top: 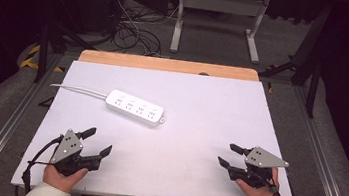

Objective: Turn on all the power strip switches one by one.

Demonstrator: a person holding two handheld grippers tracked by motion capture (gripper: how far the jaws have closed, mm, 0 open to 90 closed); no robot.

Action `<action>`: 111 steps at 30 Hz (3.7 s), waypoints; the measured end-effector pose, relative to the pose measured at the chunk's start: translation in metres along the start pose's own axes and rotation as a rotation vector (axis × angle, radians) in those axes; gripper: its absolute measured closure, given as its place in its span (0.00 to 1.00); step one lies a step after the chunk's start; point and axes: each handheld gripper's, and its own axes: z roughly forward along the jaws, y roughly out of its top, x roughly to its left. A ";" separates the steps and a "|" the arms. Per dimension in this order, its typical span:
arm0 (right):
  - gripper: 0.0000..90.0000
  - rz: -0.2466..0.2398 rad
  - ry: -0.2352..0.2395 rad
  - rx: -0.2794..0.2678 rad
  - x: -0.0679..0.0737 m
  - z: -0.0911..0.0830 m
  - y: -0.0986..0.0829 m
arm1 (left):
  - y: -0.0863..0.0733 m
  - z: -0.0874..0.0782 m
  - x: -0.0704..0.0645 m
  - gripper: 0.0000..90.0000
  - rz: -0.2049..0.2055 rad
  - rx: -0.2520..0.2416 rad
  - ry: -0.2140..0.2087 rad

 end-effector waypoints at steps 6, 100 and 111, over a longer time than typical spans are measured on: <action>0.45 0.005 -0.002 -0.003 0.000 0.000 0.000 | 0.002 -0.004 -0.002 0.28 -0.001 -0.030 0.027; 0.46 0.019 0.060 -0.011 0.000 0.004 -0.001 | 0.090 0.097 0.077 1.00 -0.113 0.198 -0.065; 0.46 0.019 0.066 -0.011 0.000 0.004 -0.001 | 0.082 0.125 0.097 1.00 -0.171 0.183 -0.008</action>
